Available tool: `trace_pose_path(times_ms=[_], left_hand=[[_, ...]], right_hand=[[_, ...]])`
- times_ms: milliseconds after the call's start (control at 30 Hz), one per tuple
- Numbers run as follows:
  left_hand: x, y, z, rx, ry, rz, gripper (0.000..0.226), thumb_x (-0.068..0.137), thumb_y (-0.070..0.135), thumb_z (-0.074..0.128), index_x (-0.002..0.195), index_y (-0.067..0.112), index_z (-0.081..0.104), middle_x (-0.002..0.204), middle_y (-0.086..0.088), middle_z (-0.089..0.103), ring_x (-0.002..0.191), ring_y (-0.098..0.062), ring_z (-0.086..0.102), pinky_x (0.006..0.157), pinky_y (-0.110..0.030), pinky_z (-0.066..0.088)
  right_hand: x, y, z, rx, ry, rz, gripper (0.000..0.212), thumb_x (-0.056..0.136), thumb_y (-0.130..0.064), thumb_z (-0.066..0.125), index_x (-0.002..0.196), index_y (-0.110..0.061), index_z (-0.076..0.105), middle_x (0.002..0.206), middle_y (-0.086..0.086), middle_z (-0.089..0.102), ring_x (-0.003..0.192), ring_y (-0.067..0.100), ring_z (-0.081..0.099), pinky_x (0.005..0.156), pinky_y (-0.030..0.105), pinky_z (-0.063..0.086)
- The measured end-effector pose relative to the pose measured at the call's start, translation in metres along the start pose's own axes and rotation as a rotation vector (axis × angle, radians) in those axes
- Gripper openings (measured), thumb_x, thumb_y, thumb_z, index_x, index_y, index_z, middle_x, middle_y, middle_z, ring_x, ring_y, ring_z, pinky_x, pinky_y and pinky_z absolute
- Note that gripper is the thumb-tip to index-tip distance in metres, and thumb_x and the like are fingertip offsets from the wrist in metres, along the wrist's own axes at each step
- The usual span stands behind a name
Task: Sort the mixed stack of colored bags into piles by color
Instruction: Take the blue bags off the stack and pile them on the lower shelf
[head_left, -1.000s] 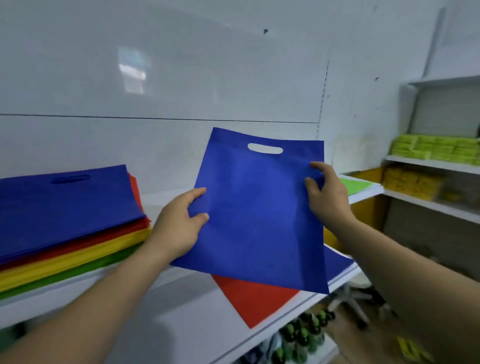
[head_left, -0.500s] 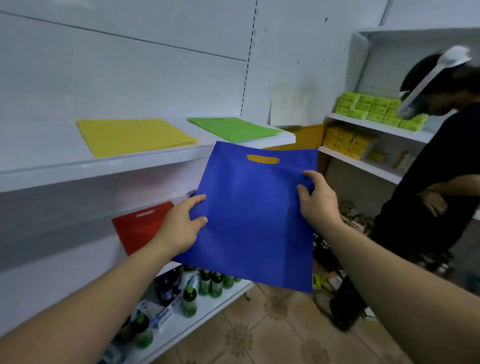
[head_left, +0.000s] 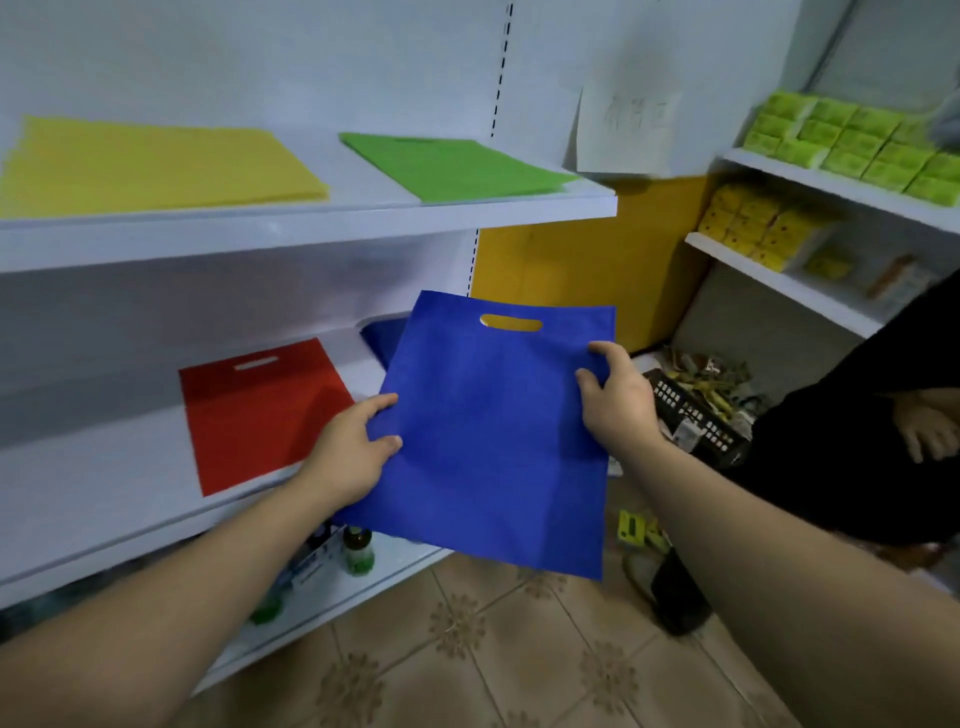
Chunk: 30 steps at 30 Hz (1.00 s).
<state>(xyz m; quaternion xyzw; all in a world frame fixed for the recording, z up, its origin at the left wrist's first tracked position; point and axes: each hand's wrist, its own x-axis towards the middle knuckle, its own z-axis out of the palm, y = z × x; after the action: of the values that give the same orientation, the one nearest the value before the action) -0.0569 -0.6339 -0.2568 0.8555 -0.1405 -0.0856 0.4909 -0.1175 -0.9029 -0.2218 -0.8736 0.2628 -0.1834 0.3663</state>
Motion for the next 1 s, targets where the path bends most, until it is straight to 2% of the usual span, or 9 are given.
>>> trace_pose_path(times_ms=[67,167,300,400,533,667,800,900,1000], left_hand=[[0.024,-0.006,0.005,-0.032,0.011,-0.033,0.051,0.091,0.003,0.058,0.139,0.013,0.045,0.137,-0.005,0.049,0.107,-0.011,0.049,0.086,-0.022,0.040],[0.063,-0.018,0.013,-0.072,0.057,-0.097,0.051,0.090,0.002,0.058,0.138,0.013,0.045,0.135,-0.006,0.051,0.104,-0.011,0.050,0.086,-0.022,0.041],[0.106,-0.032,0.024,-0.088,0.079,-0.162,0.051,0.091,0.005,0.058,0.140,0.015,0.044,0.138,-0.006,0.049,0.116,-0.018,0.052,0.095,-0.025,0.042],[0.130,-0.041,0.031,-0.091,0.100,-0.208,0.052,0.091,0.008,0.059,0.140,0.016,0.043,0.139,-0.007,0.049,0.120,-0.022,0.051,0.100,-0.033,0.044],[0.155,-0.052,0.044,-0.118,0.114,-0.275,0.059,0.087,0.015,0.067,0.141,0.016,0.042,0.139,-0.004,0.047,0.120,-0.020,0.051,0.100,-0.033,0.044],[0.176,-0.063,0.062,-0.096,0.124,-0.336,0.065,0.086,0.006,0.065,0.144,0.015,0.037,0.142,-0.004,0.041,0.127,-0.020,0.045,0.101,-0.031,0.042],[0.192,-0.071,0.081,-0.093,0.177,-0.371,0.066,0.086,-0.002,0.060,0.145,0.013,0.034,0.145,-0.006,0.038,0.132,-0.021,0.042,0.104,-0.038,0.043],[0.204,-0.072,0.095,0.030,0.203,-0.392,0.060,0.089,-0.002,0.054,0.144,0.011,0.035,0.141,-0.005,0.039,0.115,-0.017,0.050,0.088,-0.027,0.044],[0.215,-0.074,0.109,0.105,0.232,-0.393,0.060,0.092,0.001,0.052,0.147,0.013,0.030,0.149,-0.009,0.031,0.124,-0.027,0.045,0.096,-0.032,0.042]], right_hand=[[0.026,0.001,0.016,0.050,-0.027,0.014,0.039,0.098,-0.032,0.048,0.136,-0.028,0.040,0.115,0.004,0.059,0.079,0.019,0.056,0.060,0.028,0.043],[0.067,-0.001,0.037,0.087,-0.133,0.025,0.045,0.096,-0.024,0.053,0.138,-0.026,0.037,0.120,-0.003,0.051,0.085,0.014,0.057,0.060,0.025,0.046],[0.119,0.001,0.062,-0.015,-0.231,-0.025,0.051,0.092,-0.013,0.053,0.139,-0.024,0.038,0.134,0.003,0.050,0.106,0.024,0.056,0.073,0.033,0.048],[0.152,0.004,0.082,-0.076,-0.264,-0.048,0.048,0.094,-0.013,0.052,0.139,-0.022,0.039,0.136,0.005,0.049,0.110,0.029,0.056,0.074,0.033,0.046],[0.192,0.009,0.114,-0.036,-0.309,-0.067,0.043,0.095,-0.008,0.051,0.136,-0.018,0.045,0.133,0.005,0.052,0.113,0.028,0.055,0.090,0.044,0.051],[0.228,0.021,0.144,-0.035,-0.370,-0.128,0.040,0.096,-0.006,0.050,0.135,-0.015,0.047,0.128,0.004,0.056,0.104,0.024,0.056,0.080,0.034,0.051],[0.265,0.037,0.173,-0.055,-0.447,-0.191,0.040,0.097,-0.009,0.050,0.136,-0.015,0.045,0.133,0.008,0.053,0.106,0.026,0.055,0.074,0.030,0.045],[0.284,0.046,0.187,-0.065,-0.483,-0.259,0.039,0.098,-0.011,0.049,0.136,-0.015,0.045,0.134,0.008,0.052,0.105,0.024,0.053,0.076,0.028,0.044],[0.299,0.055,0.199,-0.030,-0.502,-0.276,0.038,0.098,-0.011,0.049,0.136,-0.015,0.045,0.134,0.007,0.051,0.113,0.028,0.053,0.081,0.029,0.045]])
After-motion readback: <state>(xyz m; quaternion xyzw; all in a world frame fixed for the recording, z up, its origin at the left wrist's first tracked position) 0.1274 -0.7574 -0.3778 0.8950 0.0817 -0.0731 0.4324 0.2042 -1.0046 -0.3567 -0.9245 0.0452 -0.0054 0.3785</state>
